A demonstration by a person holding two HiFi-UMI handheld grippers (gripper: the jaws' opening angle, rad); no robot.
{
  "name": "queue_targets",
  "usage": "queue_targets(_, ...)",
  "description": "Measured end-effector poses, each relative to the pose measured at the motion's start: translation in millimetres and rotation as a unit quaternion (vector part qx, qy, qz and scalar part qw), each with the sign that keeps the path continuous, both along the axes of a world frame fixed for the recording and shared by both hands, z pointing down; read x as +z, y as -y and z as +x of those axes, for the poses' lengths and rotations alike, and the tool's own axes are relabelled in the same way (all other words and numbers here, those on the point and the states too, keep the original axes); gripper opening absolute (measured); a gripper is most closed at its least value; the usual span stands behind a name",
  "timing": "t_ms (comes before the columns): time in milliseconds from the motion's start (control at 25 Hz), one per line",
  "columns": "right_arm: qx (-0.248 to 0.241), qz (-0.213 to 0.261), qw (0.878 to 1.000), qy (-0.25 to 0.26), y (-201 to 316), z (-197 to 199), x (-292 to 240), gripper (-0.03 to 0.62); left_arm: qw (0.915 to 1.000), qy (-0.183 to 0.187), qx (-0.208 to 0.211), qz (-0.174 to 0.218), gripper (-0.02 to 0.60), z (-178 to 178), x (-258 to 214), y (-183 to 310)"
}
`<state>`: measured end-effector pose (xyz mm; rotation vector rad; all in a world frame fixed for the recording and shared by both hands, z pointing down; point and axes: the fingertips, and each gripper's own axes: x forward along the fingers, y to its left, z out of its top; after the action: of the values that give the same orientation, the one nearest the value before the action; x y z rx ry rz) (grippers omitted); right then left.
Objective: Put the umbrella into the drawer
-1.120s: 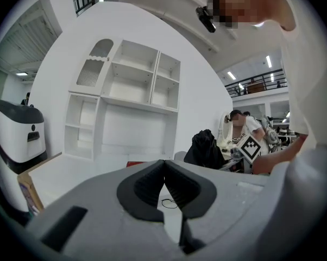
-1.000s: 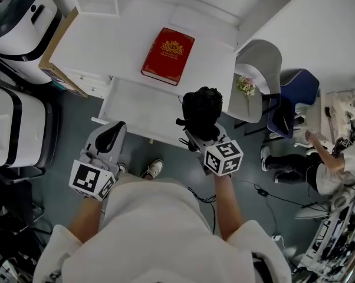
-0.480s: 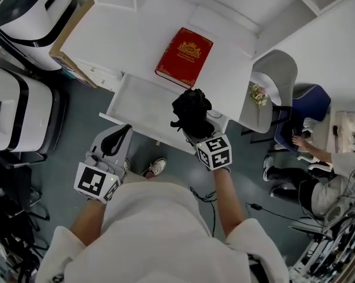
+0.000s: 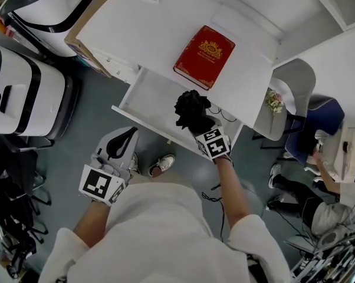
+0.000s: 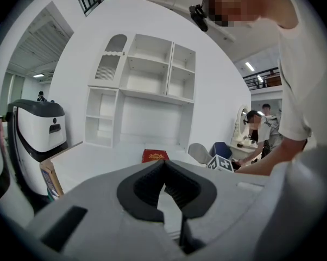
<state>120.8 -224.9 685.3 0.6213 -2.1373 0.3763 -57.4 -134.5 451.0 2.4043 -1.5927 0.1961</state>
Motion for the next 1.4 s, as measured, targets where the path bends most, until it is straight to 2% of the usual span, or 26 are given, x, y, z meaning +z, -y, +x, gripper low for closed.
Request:
queue_targets(400, -0.066, -0.033, 0.995, -0.064, -8.0, -21.7, 57.3, 0.278, 0.9994, -0.008, -0.021, -0.025, 0.014, -5.4, 16.0, -8.9)
queue_targets(680, -0.081, -0.043, 0.99, -0.107, -3.7, -19.8, 90.9, 0.279, 0.998, -0.007, -0.048, -0.041, 0.014, -21.1, 23.9, -28.7)
queue_targets(1040, -0.104, -0.052, 0.985, -0.128, -0.3, -33.3, 108.1, 0.281, 0.9954, -0.015, -0.084, -0.045, 0.014, -40.5, 27.8, -41.7)
queue_targets(1200, -0.118, -0.047, 0.982, -0.141, 9.2, -42.3, 115.8, 0.281, 0.994, -0.015, -0.093, -0.056, 0.014, -47.4, 34.6, -49.2)
queue_targets(1400, -0.111, -0.056, 0.98, -0.154, 14.9, -42.1, 133.0, 0.282, 0.9936, -0.013, -0.095, -0.06, 0.014, -47.0, 34.8, -50.6)
